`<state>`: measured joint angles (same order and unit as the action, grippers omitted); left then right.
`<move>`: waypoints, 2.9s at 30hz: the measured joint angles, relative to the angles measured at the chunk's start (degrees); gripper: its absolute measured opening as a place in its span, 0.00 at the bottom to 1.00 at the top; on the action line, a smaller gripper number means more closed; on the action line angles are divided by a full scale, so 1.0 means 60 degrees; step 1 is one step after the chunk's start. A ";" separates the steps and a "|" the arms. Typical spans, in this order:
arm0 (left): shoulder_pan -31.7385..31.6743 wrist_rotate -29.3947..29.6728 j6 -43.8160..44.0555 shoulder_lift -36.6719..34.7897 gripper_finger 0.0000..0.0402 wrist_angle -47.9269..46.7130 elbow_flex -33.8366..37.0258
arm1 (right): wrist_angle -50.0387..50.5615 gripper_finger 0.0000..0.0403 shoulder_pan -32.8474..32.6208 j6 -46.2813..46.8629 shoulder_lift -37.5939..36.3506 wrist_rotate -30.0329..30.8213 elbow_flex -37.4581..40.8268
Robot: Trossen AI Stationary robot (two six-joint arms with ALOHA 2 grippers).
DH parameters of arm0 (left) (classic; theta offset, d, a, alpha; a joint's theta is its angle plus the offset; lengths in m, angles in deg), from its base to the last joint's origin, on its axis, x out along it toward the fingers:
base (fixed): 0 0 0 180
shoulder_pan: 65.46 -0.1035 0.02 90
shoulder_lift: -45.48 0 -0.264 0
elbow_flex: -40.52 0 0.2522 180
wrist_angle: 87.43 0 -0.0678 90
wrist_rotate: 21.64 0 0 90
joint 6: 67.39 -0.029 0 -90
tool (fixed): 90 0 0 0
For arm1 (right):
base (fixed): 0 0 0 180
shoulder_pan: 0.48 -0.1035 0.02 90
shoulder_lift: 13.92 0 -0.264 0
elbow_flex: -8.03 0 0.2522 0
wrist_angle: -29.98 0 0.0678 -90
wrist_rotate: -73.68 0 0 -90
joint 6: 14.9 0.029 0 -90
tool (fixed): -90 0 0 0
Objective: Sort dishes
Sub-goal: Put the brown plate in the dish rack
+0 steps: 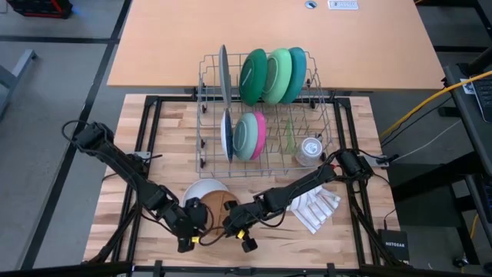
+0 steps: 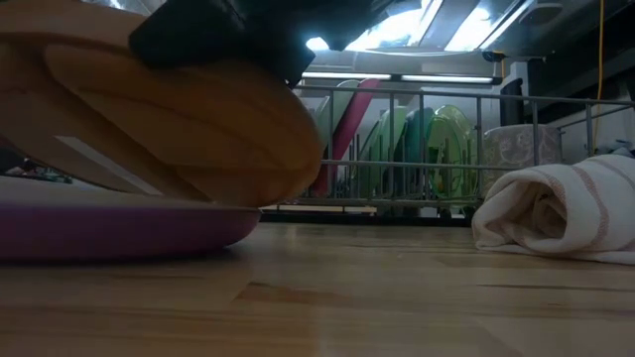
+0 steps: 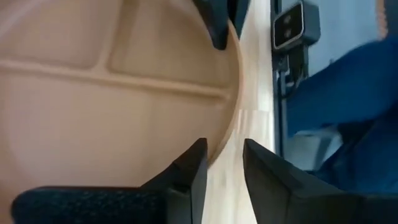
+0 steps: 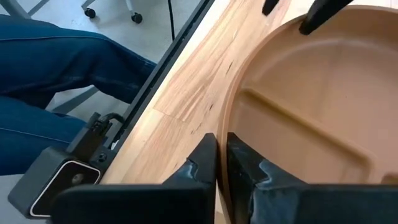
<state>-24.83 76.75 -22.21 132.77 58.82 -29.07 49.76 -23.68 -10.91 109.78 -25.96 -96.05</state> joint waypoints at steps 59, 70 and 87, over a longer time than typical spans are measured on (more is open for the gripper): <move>0.2414 0.7483 0.0886 -0.2704 0.24 -0.3362 -0.0495 | 1.0809 0.04 0.0425 0.4605 -0.3195 0.2892 -0.7169; 0.2406 0.8028 0.1349 -0.1873 0.24 -0.3347 -0.0492 | 1.2552 0.04 0.0140 0.6605 -0.4975 0.4924 -0.7169; 0.2399 0.8317 0.1404 -0.1612 0.24 -0.3348 -0.0488 | 1.3984 0.04 -0.3506 1.1100 -0.7288 1.0949 -0.4419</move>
<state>-10.44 126.65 -13.78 123.10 38.73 -32.00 133.66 -44.71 55.69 66.05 39.73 -122.57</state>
